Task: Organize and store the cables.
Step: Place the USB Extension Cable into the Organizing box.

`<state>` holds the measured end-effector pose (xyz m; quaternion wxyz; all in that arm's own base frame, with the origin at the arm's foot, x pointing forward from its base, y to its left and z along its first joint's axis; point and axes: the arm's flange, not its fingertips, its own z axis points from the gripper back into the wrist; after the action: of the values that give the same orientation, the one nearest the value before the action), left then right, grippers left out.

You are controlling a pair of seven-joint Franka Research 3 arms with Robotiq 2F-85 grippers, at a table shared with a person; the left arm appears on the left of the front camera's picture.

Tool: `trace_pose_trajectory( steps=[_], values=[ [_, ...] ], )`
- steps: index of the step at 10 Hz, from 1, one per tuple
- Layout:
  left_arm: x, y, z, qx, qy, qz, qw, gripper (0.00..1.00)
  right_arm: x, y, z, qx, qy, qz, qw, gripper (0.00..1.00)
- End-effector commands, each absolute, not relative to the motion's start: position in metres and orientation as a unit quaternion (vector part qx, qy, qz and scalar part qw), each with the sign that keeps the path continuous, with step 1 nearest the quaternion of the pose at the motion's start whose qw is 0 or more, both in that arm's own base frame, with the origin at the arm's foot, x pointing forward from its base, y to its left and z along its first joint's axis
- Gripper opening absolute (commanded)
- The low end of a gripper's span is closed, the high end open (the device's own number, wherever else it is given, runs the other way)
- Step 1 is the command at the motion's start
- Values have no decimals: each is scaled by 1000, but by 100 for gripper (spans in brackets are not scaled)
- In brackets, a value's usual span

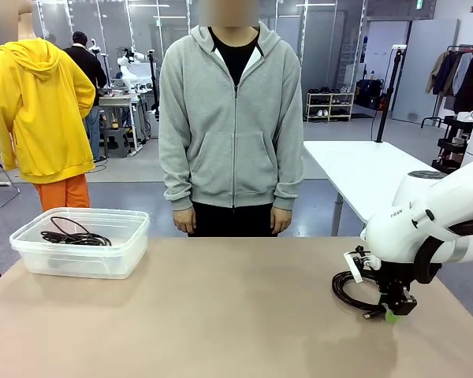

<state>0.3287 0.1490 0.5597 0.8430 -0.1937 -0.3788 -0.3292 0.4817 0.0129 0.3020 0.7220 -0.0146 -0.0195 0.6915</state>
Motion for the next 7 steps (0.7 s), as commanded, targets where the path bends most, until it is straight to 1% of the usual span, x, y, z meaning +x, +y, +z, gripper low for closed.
trace_pose_trajectory(
  steps=[1, 7],
  values=[
    [331, 149, 562, -195, -379, -332, 842, 100, 484, 12, 299, -22, -15, 700, 713, 0],
    [331, 149, 562, -195, -379, -332, 842, 100, 483, 11, 311, -25, -19, 696, 718, 0]
  ],
)
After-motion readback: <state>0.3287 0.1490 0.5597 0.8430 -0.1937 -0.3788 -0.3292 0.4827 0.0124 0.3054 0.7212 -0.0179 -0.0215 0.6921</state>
